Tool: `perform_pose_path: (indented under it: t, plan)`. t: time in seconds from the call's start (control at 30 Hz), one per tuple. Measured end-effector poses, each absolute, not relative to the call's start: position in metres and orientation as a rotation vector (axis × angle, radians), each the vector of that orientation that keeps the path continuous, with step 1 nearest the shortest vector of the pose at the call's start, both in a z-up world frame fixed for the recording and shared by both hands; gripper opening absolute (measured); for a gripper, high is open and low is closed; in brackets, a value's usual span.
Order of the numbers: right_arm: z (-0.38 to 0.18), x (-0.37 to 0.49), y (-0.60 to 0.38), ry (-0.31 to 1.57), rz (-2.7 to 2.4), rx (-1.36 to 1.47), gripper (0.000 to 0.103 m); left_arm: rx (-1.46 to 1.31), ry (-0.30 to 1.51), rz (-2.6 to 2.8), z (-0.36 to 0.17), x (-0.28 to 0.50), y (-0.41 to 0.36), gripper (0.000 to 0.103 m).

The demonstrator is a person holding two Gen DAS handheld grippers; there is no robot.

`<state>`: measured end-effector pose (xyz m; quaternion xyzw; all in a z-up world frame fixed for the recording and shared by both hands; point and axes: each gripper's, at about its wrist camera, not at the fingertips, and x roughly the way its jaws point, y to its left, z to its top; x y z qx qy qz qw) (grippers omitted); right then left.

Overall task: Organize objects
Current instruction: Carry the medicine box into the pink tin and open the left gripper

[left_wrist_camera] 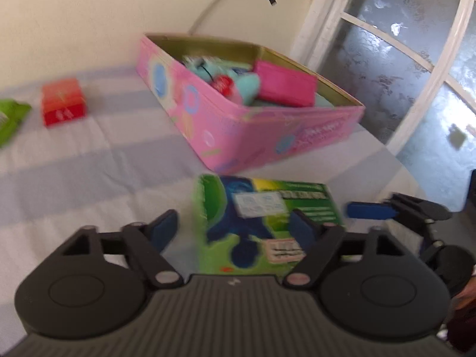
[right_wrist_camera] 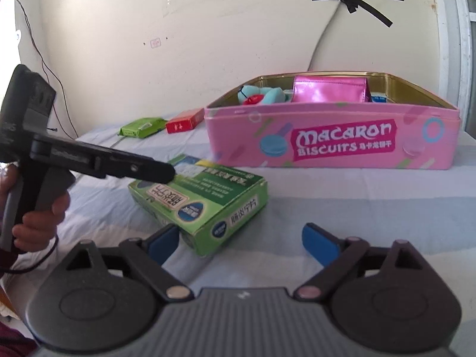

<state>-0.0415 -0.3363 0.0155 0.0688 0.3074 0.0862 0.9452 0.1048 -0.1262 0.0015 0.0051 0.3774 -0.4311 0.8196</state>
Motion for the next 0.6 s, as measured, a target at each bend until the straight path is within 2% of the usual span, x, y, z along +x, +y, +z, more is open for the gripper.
perform_pose_path:
  t: [0.03, 0.1, 0.17, 0.37, 0.5, 0.6]
  plan:
    - [0.015, -0.041, -0.334, 0.631, 0.196, 0.129, 0.093, -0.003, 0.813, -0.933, 0.002, 0.102, -0.127, 0.073]
    - [0.014, -0.041, -0.331, 0.646, 0.258, 0.107, 0.079, 0.025, 0.790, -0.887, 0.009, 0.093, -0.128, 0.072]
    - [0.017, -0.039, -0.324, 0.638, 0.247, 0.077, 0.072, 0.024, 0.741, -0.877, 0.027, 0.088, -0.124, 0.071]
    - [0.078, -0.036, -0.361, 0.458, 0.287, 0.148, 0.070, -0.038, 0.595, -0.940, 0.100, 0.115, -0.148, 0.073]
    - [0.110, -0.003, -0.395, 0.383, 0.222, 0.132, 0.070, -0.037, 0.590, -0.918, 0.112, 0.162, -0.207, 0.073]
    - [0.113, 0.039, -0.423, 0.407, 0.159, 0.141, 0.071, -0.027, 0.606, -0.895, 0.107, 0.193, -0.248, 0.073]
